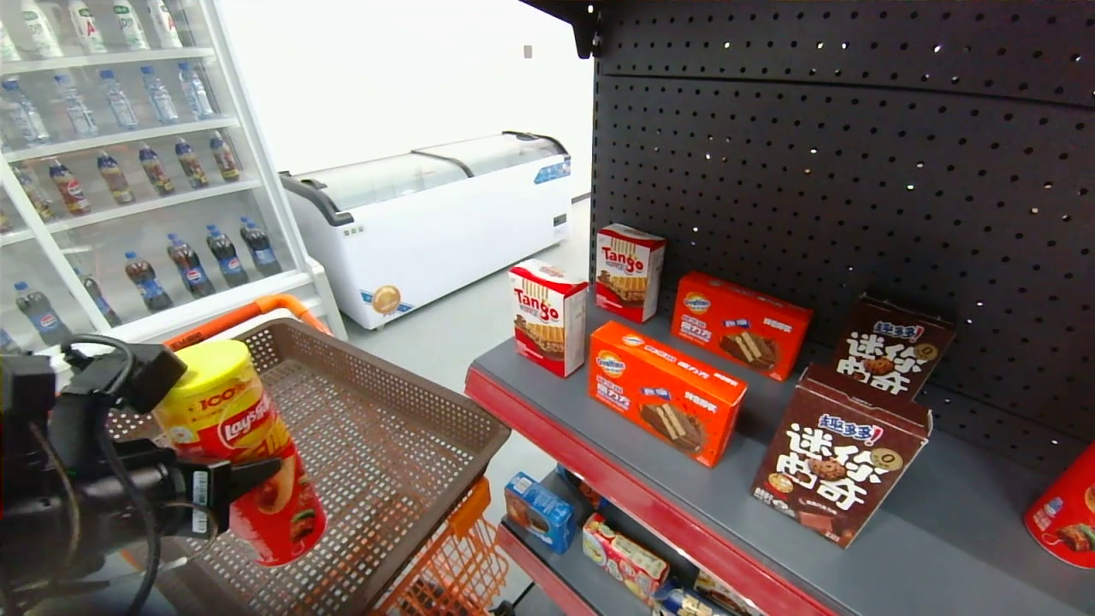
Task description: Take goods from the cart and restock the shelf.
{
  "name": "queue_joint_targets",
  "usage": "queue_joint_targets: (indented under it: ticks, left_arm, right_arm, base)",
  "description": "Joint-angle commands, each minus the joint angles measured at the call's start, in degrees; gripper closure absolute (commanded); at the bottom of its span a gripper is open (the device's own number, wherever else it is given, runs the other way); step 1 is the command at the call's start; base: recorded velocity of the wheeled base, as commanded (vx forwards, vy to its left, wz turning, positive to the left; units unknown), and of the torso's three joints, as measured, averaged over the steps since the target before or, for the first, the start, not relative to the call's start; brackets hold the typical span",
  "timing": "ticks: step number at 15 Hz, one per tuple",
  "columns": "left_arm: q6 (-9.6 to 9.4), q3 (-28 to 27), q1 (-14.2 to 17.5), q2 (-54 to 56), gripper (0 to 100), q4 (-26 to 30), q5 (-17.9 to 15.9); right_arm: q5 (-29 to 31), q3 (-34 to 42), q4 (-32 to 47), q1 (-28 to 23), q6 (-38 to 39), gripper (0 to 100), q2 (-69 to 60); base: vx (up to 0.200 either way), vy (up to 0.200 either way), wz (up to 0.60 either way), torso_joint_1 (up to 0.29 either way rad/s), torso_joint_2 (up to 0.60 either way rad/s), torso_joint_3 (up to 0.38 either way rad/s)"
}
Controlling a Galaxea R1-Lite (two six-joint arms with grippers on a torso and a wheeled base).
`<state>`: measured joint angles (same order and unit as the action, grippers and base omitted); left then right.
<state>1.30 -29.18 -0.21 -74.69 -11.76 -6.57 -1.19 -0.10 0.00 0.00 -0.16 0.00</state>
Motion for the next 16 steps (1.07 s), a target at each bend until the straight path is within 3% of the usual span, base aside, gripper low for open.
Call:
queue_joint_targets:
  ticks: [1,3,7,11,16]
  left_arm:
    - [-0.07,3.52,0.47,16.07,100,8.34,-1.6]
    - [-0.07,5.45,0.12,22.05,100,11.94,-1.43]
    - [-0.25,6.42,0.12,24.95,100,7.11,-1.6]
    - [-2.01,9.5,-0.58,29.34,100,6.93,-4.86]
    - [-1.74,12.4,-1.37,38.66,100,7.11,-6.0]
  right_arm:
    - [-0.04,0.01,0.0,0.0,-0.02,0,0.0]
    - [-0.04,0.01,0.0,0.0,-0.02,0,0.0]
    - [-0.04,0.01,0.0,0.0,-0.02,0,0.0]
    - [-0.04,0.01,0.0,0.0,-0.02,0,0.0]
    - [-0.12,0.01,0.0,0.0,-0.02,0,0.0]
  base:
    - [0.0,0.0,0.0,0.0,0.0,0.0]
    - [0.0,0.0,0.0,0.0,0.0,0.0]
    - [0.0,0.0,0.0,0.0,0.0,0.0]
    - [0.0,0.0,0.0,0.0,0.0,0.0]
    - [0.0,0.0,0.0,0.0,0.0,0.0]
